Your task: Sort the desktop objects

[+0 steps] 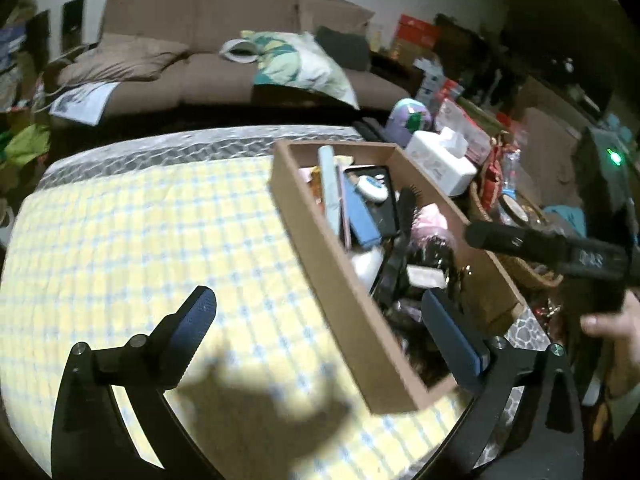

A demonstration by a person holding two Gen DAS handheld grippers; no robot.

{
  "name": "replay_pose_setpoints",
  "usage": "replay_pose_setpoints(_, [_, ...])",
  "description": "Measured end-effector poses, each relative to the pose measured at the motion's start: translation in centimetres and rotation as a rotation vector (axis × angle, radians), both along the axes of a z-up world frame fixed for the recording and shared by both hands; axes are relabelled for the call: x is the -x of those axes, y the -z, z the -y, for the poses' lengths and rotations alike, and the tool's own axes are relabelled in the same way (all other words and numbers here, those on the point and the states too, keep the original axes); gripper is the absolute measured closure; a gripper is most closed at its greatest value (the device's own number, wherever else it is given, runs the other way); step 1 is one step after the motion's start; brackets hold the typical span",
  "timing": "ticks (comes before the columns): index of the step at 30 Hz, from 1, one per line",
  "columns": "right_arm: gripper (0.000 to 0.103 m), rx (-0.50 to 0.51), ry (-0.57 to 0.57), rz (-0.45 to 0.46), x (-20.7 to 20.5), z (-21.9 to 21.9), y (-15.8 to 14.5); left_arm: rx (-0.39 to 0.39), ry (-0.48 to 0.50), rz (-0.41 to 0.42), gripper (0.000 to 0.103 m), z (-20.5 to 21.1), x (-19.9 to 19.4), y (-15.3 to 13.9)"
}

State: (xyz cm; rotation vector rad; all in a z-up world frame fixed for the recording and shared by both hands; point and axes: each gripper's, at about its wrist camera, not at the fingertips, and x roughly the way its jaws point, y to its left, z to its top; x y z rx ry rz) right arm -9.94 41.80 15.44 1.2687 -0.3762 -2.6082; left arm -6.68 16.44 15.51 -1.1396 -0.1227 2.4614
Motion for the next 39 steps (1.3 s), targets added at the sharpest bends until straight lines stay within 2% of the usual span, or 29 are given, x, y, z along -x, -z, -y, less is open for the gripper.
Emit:
replay_pose_setpoints(3, [0.000, -0.014, 0.020, -0.018, -2.6, 1.0, -0.2, -0.003, -0.031, 0.007, 0.000, 1.4, -2.6, -0.8])
replay_pose_setpoints(10, [0.000, -0.133, 0.028, -0.040, -7.2, 3.7, -0.5, 0.009, -0.080, 0.002, 0.000, 3.8, -7.1, -1.8])
replay_pose_setpoints(18, [0.000, -0.202, 0.015, -0.076, -10.5, 7.2, -1.3, 0.013, -0.137, 0.006, 0.000, 7.5, -10.2, -2.1])
replay_pose_setpoints(21, [0.000, -0.211, 0.003, -0.086, -11.3, 9.0, -1.7, 0.025, -0.160, -0.005, 0.000, 8.9, -11.1, -2.2])
replay_pose_setpoints(23, [0.000, -0.181, -0.006, -0.078, -11.5, 10.8, -1.4, 0.032, -0.175, -0.012, 0.000, 9.8, -11.6, -1.9])
replay_pose_setpoints(27, [0.000, -0.172, -0.028, -0.072, -11.7, 14.0, 0.8, 0.075, -0.211, -0.006, 0.000, 11.3, -12.0, 0.3])
replay_pose_setpoints(32, [0.000, -0.191, -0.041, -0.049, -11.4, 17.2, 5.9, 0.145, -0.266, 0.027, 0.000, 13.2, -11.8, 5.4])
replay_pose_setpoints(39, [0.000, -0.270, -0.063, -0.023, -10.8, 20.0, 11.7, 0.194, -0.300, 0.060, 0.000, 15.1, -11.2, 10.6])
